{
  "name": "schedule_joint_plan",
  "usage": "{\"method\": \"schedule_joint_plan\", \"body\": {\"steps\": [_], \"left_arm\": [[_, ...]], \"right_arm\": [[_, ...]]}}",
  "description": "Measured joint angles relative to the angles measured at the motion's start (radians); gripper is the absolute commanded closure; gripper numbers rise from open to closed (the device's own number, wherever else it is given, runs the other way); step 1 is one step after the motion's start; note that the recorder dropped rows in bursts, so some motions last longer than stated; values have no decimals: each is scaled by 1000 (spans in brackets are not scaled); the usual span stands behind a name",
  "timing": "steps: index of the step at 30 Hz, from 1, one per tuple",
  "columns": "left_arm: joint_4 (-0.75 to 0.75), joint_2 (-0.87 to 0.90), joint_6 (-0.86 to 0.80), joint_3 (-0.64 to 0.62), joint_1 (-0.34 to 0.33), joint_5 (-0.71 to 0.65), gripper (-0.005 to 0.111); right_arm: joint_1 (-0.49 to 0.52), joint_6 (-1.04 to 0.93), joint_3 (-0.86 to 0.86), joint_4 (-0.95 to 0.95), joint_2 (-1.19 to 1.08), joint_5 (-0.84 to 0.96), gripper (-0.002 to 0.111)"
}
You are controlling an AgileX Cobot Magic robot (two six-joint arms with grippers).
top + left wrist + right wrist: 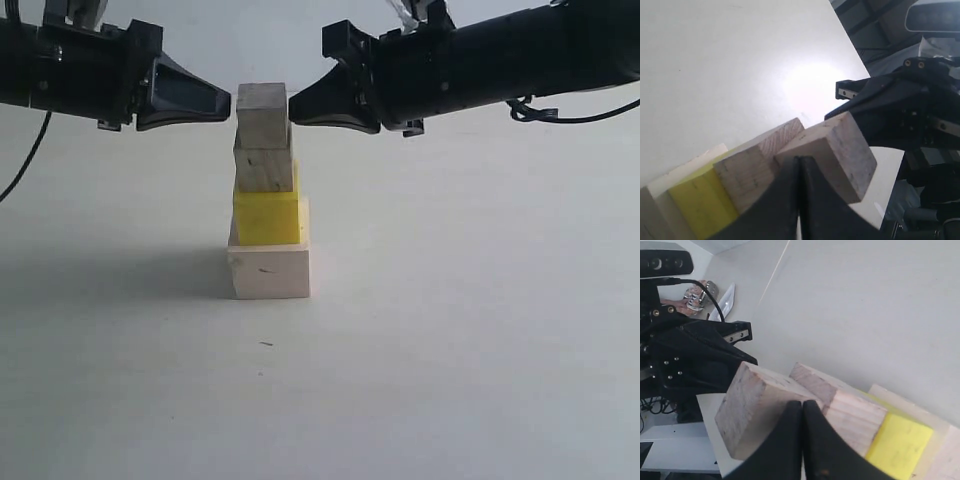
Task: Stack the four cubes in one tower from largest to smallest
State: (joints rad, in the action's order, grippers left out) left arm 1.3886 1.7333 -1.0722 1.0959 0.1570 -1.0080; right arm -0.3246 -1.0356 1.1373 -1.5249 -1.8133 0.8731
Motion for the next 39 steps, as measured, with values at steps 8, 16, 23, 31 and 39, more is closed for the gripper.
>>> {"method": "schedule_joint_plan", "body": {"steps": [8, 16, 23, 31, 39], "left_arm": [[-15, -6, 0, 0, -18, 0, 107], [-24, -14, 0, 0, -41, 8, 107], [-26, -111, 0, 0, -181, 44, 107], [-26, -326, -56, -32, -316, 205, 107], [-24, -670, -151, -200, -321, 461, 107]], "right_arm": [[0, 0, 0, 6, 0, -56, 108], [6, 0, 0, 10, 22, -116, 108], [68, 0, 0, 145, 168, -333, 108], [102, 0, -2, 416, 413, -574, 108], [102, -2, -2, 568, 684, -636, 108]]}}
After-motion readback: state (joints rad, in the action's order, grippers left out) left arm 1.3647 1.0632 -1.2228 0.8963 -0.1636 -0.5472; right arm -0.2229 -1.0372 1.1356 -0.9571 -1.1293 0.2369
